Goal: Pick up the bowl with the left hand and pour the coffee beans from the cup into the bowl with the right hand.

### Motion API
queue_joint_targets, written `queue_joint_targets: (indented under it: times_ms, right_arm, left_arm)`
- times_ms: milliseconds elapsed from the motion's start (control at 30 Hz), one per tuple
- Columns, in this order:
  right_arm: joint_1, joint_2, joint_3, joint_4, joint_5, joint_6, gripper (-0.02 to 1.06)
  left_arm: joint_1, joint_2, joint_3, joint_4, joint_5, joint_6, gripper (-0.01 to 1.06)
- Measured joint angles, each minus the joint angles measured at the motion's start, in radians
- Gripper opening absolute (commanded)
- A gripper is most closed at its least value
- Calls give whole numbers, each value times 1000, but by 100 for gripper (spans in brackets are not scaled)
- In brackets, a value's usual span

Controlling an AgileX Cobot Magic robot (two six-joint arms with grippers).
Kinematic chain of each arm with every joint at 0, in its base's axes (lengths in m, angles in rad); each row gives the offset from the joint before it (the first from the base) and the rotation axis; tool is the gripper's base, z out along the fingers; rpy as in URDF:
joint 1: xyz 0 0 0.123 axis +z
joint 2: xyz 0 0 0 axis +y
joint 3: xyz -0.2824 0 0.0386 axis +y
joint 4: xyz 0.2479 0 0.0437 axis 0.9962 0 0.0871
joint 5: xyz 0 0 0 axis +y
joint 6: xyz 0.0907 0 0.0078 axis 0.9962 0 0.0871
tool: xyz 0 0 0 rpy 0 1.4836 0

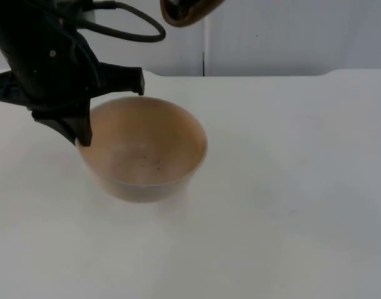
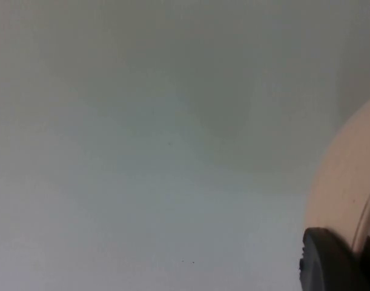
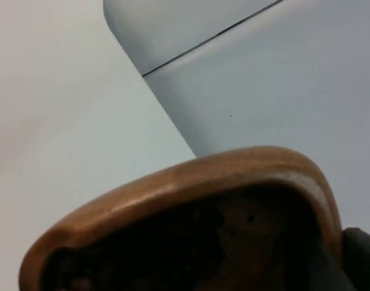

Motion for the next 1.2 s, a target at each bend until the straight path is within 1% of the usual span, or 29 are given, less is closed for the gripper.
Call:
queue_joint_targets:
  times_ms: [333,500,667,833,933,1200]
  right_arm:
    - [0,0,0,-7,0,-60,0]
    - [0,0,0,-8,0,-72,0]
    - [13,0,0,-52,0,-75,0]
    - [29,0,0,-64,0,-77,0]
    - [41,24,0,-134,17,-81,0]
    - [72,59,0,-190,35,-83,0]
  left_arm:
    - [0,0,0,-7,0,0,0]
    - [0,0,0,-11,0,0,0]
    - [0,0,0,-15,0,0,0]
    - [0,0,0,-17,0,0,0]
    - [0,0,0,-17,0,0,0]
    - [0,0,0,-19,-2,0,0]
